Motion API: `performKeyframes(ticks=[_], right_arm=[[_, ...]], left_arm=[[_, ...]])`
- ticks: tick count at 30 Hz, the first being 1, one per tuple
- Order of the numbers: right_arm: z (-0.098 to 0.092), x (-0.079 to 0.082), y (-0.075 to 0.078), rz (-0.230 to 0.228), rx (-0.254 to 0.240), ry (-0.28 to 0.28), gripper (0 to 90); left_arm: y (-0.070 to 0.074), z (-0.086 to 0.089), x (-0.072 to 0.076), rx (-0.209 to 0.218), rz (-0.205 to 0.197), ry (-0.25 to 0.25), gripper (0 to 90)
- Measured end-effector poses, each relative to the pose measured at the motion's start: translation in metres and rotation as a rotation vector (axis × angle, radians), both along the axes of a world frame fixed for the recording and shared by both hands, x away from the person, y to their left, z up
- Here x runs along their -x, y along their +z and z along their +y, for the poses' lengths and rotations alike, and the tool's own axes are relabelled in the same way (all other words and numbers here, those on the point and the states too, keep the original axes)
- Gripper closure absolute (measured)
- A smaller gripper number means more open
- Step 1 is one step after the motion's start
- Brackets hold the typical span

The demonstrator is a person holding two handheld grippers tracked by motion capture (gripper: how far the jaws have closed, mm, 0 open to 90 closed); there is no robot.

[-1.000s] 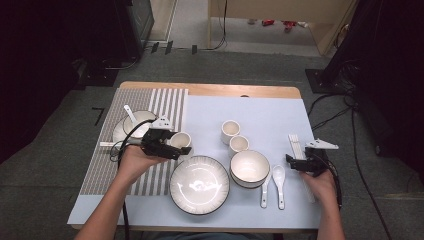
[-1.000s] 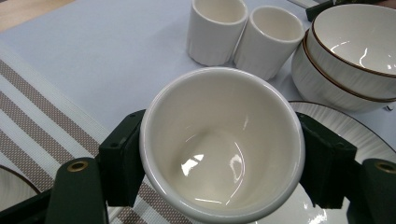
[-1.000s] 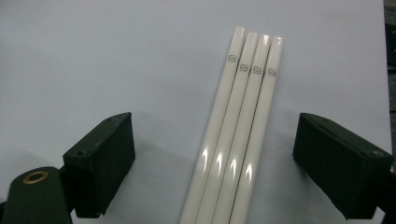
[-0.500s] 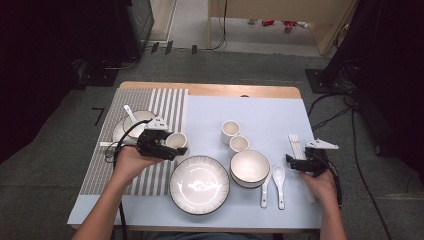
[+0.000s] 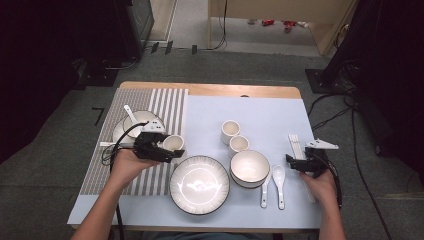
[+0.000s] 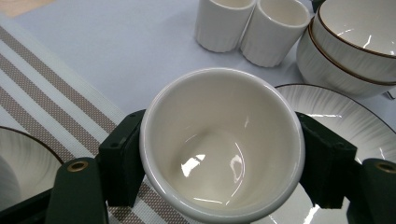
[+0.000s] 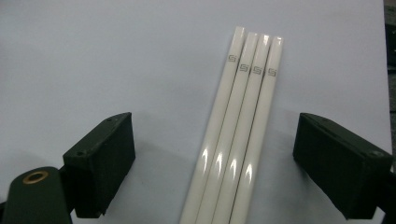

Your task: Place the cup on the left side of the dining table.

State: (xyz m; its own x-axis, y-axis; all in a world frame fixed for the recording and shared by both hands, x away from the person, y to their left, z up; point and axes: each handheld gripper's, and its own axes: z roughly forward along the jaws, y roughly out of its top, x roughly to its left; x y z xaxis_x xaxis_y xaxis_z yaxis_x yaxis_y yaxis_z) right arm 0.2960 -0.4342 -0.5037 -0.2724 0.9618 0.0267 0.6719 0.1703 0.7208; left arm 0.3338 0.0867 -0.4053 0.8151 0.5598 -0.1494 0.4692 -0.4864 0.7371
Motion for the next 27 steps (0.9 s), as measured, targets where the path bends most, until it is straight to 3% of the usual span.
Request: performKeyframes(ticks=[27], right_arm=[[0.0,0.0,0.0,0.0,0.0,0.0,12.5]], left_arm=[[-0.008,0.031,0.01,-0.004,0.018,0.049,27.9]])
